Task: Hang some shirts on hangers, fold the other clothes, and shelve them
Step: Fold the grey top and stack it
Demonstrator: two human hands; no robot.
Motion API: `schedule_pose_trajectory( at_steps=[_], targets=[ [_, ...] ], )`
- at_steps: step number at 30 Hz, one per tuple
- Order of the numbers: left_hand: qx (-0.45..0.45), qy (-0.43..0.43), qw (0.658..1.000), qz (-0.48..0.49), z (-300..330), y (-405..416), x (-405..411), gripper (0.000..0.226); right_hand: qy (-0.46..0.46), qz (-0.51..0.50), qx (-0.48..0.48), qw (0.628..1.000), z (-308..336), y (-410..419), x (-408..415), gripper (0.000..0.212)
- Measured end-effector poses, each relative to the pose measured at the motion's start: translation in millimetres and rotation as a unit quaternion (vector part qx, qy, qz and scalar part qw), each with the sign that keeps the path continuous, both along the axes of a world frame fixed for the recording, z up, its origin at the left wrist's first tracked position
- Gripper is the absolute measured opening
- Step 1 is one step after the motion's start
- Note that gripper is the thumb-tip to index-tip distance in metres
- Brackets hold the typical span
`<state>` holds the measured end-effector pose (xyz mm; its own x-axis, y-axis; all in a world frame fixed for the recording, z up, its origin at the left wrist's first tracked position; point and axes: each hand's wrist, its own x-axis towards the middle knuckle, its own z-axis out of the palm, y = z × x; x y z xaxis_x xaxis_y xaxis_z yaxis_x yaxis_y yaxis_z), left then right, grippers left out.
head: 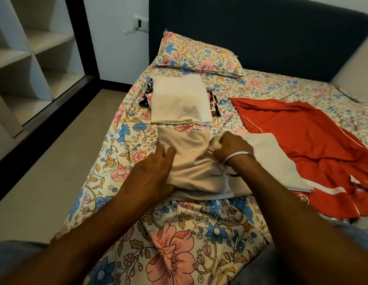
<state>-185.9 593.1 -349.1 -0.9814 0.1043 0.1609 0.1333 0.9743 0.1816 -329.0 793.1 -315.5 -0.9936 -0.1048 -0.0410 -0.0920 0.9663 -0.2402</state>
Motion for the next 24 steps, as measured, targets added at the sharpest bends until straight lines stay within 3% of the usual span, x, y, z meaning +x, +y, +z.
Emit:
schedule_pose_trajectory(
  at_steps=[3,6,8,11,14,16,19,22,24],
  targets=[
    [-0.013,-0.038,0.999,0.011,0.1,4.4,5.8,0.052,0.116,0.143,-0.061,0.981,-4.9,-30.5,-3.0,0.04],
    [-0.023,-0.045,0.998,-0.043,-2.6,11.9,8.0,0.035,0.128,0.209,-0.039,0.969,-17.2,-64.3,-21.2,0.051],
    [-0.031,-0.048,0.997,-0.05,-2.3,11.4,6.0,0.031,0.097,0.205,0.012,0.974,-23.7,-84.3,-35.4,0.059],
    [-0.064,-0.071,0.994,-0.058,0.4,9.0,1.9,0.025,0.047,0.193,0.031,0.98,-25.4,-104.5,-56.9,0.033],
    [-0.091,-0.093,0.99,-0.053,1.7,11.3,-0.5,0.025,-0.008,0.118,-0.097,0.988,-21.9,-111.4,-74.9,0.029],
    [-0.087,-0.112,0.988,-0.059,3.3,12.1,-0.5,0.026,0.023,0.077,-0.123,0.989,-18.8,-108.3,-79.7,0.028],
    [0.018,-0.147,0.988,-0.041,13.0,3.2,-3.1,0.036,0.118,0.103,-0.095,0.983,-15.5,-99.4,-65.2,0.028],
    [0.145,-0.016,0.987,0.06,3.6,-12.6,-14.9,0.043,0.203,0.163,-0.111,0.959,-17.5,-83.1,-31.8,0.043],
    [0.224,0.002,0.963,0.153,-11.5,-21.0,-24.9,0.046,0.184,0.122,-0.07,0.973,-26.3,-60.9,-14.3,0.058]
  ],
)
